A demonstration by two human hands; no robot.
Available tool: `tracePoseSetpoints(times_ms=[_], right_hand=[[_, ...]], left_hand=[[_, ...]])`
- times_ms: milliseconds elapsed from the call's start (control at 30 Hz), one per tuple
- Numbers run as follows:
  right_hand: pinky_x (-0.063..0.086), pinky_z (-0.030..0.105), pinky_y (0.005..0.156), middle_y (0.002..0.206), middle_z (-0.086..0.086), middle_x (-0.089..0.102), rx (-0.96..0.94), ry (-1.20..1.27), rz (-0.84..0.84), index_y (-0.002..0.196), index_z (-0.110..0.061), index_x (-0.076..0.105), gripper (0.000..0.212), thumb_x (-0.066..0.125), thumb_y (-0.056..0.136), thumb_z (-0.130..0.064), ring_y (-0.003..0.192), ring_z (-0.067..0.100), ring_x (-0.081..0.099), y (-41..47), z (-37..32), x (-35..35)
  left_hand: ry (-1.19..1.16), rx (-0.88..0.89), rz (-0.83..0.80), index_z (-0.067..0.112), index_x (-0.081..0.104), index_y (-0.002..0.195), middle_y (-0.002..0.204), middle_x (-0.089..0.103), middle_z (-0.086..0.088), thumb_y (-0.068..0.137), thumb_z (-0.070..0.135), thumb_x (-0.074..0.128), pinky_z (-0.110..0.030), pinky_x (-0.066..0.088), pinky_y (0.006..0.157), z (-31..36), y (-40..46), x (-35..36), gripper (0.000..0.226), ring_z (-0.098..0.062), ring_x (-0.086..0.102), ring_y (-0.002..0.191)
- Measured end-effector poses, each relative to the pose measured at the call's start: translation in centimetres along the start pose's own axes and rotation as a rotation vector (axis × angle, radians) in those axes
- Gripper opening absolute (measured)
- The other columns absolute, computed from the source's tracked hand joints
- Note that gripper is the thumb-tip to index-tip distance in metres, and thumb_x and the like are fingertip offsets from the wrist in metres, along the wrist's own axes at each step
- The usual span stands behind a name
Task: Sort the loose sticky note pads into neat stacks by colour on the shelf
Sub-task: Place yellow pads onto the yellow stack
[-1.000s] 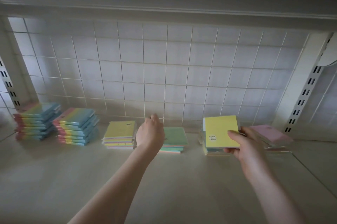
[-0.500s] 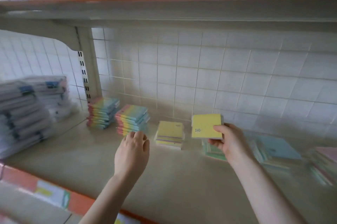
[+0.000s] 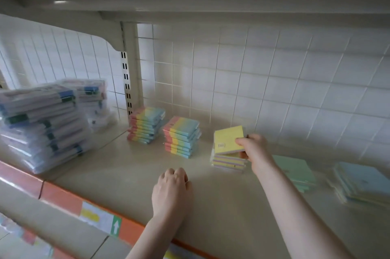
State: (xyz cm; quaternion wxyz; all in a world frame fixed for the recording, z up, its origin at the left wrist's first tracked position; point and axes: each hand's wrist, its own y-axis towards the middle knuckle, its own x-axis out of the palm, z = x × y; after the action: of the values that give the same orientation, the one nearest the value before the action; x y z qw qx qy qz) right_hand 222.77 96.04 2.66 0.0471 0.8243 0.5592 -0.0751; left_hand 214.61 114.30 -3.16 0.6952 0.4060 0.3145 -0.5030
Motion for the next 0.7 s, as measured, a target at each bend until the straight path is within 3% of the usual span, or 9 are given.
tracePoseSetpoints(times_ms=[67, 167, 233, 300, 400, 467, 567, 700], right_hand=[[0.028, 0.027, 0.052, 0.049, 0.002, 0.038, -0.07, -0.206, 0.062, 0.051, -0.014, 0.045, 0.034, 0.069, 0.074, -0.009, 0.049, 0.02, 0.038, -0.1, 0.4, -0.1], [0.02, 0.031, 0.049, 0.048, 0.008, 0.034, -0.106, -0.459, 0.095, 0.049, -0.009, 0.041, 0.04, 0.07, 0.074, -0.019, 0.054, 0.026, 0.036, -0.5, 1.0, -0.5], [0.025, 0.032, 0.05, 0.057, 0.016, 0.045, -0.106, -0.551, 0.12, 0.061, -0.003, 0.055, 0.03, 0.069, 0.076, -0.025, 0.061, 0.034, 0.047, -0.8, 1.3, -0.7], [0.031, 0.032, 0.058, 0.075, 0.013, 0.059, -0.103, -0.555, 0.117, 0.083, -0.007, 0.064, 0.023, 0.066, 0.08, -0.029, 0.079, 0.031, 0.059, -1.1, 1.5, -0.6], [0.037, 0.029, 0.074, 0.115, 0.01, 0.065, -0.123, -0.565, 0.149, 0.118, -0.009, 0.06, 0.04, 0.06, 0.087, -0.035, 0.109, 0.029, 0.058, -1.3, 1.9, -0.5], [0.04, 0.032, 0.083, 0.124, 0.011, 0.061, -0.145, -0.644, 0.171, 0.124, -0.011, 0.056, 0.042, 0.053, 0.091, -0.037, 0.114, 0.03, 0.055, -1.6, 2.0, -0.6], [0.04, 0.034, 0.084, 0.122, 0.014, 0.061, -0.249, -0.786, 0.207, 0.121, -0.012, 0.057, 0.035, 0.046, 0.095, -0.034, 0.112, 0.033, 0.054, -2.5, 1.5, -1.3], [0.042, 0.037, 0.077, 0.103, 0.016, 0.062, -0.506, -0.929, 0.34, 0.109, -0.01, 0.063, 0.024, 0.051, 0.094, -0.025, 0.098, 0.035, 0.057, -4.7, 0.6, -3.7]], left_hand=[[-0.008, 0.001, -0.006, 0.023, 0.056, 0.101, 0.103, 0.055, 0.004, 0.093, 0.03, 0.041, -0.026, 0.041, 0.08, -0.1, 0.1, -0.1, 0.018, -0.016, 0.05, 0.101], [-0.002, 0.013, -0.019, 0.024, 0.055, 0.101, 0.102, 0.055, 0.004, 0.093, 0.03, 0.041, -0.025, 0.039, 0.077, 0.0, 0.3, -0.2, 0.018, -0.016, 0.051, 0.101], [0.01, 0.021, -0.023, 0.024, 0.054, 0.101, 0.101, 0.055, 0.005, 0.093, 0.031, 0.041, -0.024, 0.037, 0.075, 0.1, 0.3, -0.2, 0.017, -0.016, 0.051, 0.1], [0.012, 0.027, -0.033, 0.025, 0.054, 0.101, 0.101, 0.054, 0.005, 0.093, 0.03, 0.04, -0.025, 0.037, 0.075, 0.1, 0.4, -0.2, 0.017, -0.016, 0.051, 0.1], [0.005, 0.045, -0.049, 0.025, 0.053, 0.104, 0.105, 0.055, 0.004, 0.093, 0.029, 0.04, -0.026, 0.039, 0.077, 0.2, 0.6, -0.1, 0.017, -0.017, 0.051, 0.101], [0.01, 0.05, -0.051, 0.024, 0.053, 0.106, 0.107, 0.055, 0.004, 0.093, 0.028, 0.04, -0.027, 0.039, 0.079, 0.2, 0.7, -0.1, 0.019, -0.018, 0.051, 0.103], [0.019, 0.057, -0.063, 0.023, 0.053, 0.107, 0.11, 0.056, 0.002, 0.093, 0.029, 0.041, -0.029, 0.039, 0.081, 0.2, 0.7, -0.1, 0.019, -0.02, 0.051, 0.105], [0.015, 0.074, -0.075, 0.022, 0.055, 0.105, 0.11, 0.056, 0.0, 0.092, 0.03, 0.043, -0.031, 0.039, 0.084, 0.1, 0.6, -0.2, 0.02, -0.022, 0.051, 0.106]])
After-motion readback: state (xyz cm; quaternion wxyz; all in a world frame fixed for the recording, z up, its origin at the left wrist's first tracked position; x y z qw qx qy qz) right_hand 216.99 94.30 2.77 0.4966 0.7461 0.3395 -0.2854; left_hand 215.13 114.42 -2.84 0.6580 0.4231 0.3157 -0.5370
